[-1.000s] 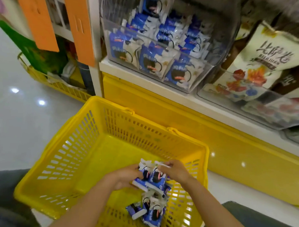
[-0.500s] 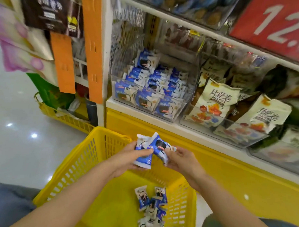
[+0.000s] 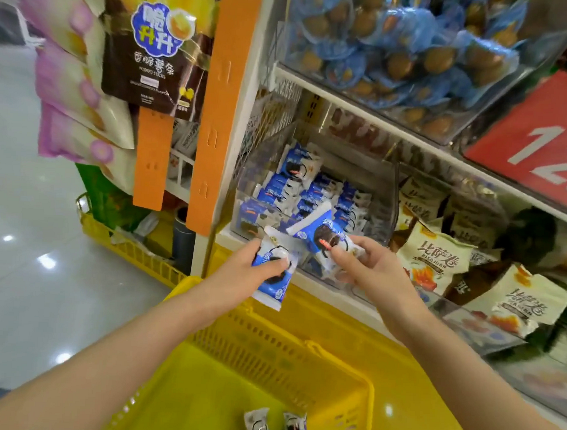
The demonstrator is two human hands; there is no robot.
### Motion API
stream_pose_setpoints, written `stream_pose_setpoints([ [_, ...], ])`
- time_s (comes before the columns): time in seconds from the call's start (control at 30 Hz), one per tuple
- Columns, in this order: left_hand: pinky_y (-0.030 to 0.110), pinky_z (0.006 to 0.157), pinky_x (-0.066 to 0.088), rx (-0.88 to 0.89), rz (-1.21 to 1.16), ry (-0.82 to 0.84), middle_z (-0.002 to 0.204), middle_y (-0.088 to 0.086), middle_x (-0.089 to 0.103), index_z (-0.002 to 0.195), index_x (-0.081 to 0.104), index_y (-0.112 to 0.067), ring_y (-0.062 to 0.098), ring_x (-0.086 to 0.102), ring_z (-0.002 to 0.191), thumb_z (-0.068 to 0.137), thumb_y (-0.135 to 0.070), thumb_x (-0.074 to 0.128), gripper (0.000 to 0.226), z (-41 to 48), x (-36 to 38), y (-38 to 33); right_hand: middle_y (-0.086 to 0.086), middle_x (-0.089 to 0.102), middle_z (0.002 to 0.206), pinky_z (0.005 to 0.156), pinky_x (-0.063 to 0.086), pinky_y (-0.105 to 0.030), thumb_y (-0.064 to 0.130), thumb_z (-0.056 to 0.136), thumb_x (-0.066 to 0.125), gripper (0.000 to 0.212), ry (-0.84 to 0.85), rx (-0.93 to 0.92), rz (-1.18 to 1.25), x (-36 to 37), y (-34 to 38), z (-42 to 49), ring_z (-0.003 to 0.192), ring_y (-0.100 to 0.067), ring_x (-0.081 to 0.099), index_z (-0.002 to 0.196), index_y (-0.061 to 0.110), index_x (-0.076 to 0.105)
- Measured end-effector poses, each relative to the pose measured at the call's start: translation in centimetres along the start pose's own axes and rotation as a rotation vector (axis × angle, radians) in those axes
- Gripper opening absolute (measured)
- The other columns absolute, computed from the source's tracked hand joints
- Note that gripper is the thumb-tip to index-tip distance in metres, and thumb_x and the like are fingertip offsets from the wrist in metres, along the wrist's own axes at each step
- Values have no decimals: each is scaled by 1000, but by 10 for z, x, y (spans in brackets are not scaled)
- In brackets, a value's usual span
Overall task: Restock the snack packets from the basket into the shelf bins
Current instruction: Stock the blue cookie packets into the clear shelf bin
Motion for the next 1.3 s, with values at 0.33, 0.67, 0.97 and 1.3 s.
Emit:
stream_pose_setpoints([
  [0.33, 26, 83, 47, 104, 72, -286, 106, 4, 61, 117, 52, -9, 16, 57, 99, 90, -27, 58, 33, 33, -49, -30, -7, 59, 69, 57, 46, -31, 32, 92, 57, 26, -414, 39, -315, -29, 33, 160, 66, -22, 57, 107, 11, 54],
  [0.67, 40, 102, 42, 69, 2, -290, 124, 2, 56, 129, 47, -18, 18, 52, 118, 86, -37, 60, 48, 63, -66, -26, -22, 50, 132, 100, 40, -41, 23, 95, 52, 41, -433, -1, -794, -30, 17, 252, 121, -36, 48, 127, -2, 48],
  [0.97, 38, 99, 45, 108, -48, -270, 116, -3, 62, 123, 51, -23, 14, 57, 110, 82, -38, 62, 45, 77, -61, -25, -22, 56, 124, 96, 40, -39, 12, 94, 53, 30, -386, -157, -753, -22, 12, 282, 113, -35, 52, 121, 0, 54],
  [1.3, 37, 101, 44, 128, -32, -238, 114, -7, 63, 116, 54, -25, 11, 56, 113, 83, -33, 64, 35, 74, -64, -27, -19, 34, 141, 98, 39, -44, 29, 94, 53, 45, -434, -87, -1084, -18, 26, 278, 123, -38, 41, 131, 5, 46],
])
Point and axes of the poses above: each hand's wrist, its own z-axis towards the middle knuckle, its own x-axis out of the palm, y = z × x, the point moved 6 cm from there along z, towards the middle knuckle
